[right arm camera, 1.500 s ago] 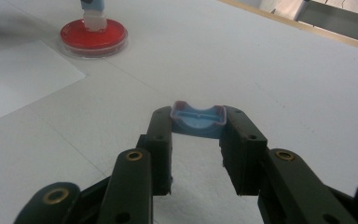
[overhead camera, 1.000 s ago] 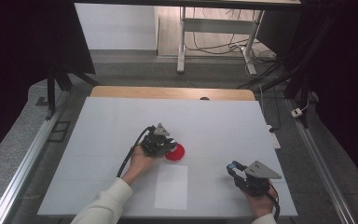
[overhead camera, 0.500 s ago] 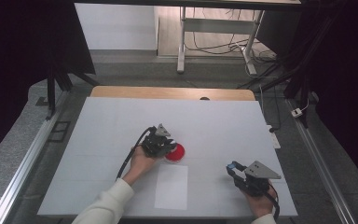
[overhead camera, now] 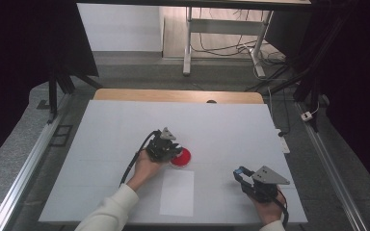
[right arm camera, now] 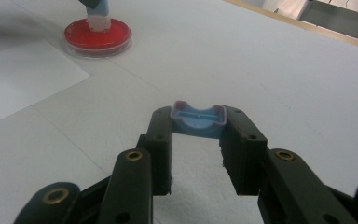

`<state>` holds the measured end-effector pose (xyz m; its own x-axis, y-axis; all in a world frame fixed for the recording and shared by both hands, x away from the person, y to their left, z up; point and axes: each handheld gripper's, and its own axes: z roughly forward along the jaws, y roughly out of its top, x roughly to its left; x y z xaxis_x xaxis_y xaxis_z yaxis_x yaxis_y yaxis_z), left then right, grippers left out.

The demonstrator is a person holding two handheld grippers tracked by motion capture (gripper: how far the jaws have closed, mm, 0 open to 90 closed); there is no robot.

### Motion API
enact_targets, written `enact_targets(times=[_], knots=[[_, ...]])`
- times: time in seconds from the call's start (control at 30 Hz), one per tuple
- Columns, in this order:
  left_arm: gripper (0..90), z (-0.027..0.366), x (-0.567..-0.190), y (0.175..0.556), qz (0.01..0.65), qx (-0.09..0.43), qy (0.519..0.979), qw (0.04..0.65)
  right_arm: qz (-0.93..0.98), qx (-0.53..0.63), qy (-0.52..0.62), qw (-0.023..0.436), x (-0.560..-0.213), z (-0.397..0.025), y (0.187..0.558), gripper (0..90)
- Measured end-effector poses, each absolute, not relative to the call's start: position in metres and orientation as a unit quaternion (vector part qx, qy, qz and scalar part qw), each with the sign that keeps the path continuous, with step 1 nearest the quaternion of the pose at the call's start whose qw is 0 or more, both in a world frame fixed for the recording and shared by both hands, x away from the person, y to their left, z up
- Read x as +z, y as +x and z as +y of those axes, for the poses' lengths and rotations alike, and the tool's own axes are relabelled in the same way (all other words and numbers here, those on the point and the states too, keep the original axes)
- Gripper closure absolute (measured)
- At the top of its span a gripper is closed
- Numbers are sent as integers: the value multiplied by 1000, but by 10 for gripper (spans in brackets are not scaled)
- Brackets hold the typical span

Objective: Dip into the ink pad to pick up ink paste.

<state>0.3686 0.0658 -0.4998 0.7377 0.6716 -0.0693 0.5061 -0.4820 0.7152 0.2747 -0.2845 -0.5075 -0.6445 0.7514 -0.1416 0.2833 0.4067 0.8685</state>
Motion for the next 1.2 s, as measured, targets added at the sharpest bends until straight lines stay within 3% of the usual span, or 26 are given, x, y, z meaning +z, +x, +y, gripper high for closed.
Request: enact_targets(times=[0.27, 0.73, 1.2], knots=[[759, 69, -494, 367, 344, 109, 849, 388, 792, 440, 326, 268, -507, -285, 275, 643], [758, 92, -466, 345, 325, 91, 813, 475, 791, 440, 327, 272, -506, -287, 274, 643], [758, 83, -466, 341, 309, 85, 823, 468, 791, 442, 324, 271, -506, -287, 274, 643]])
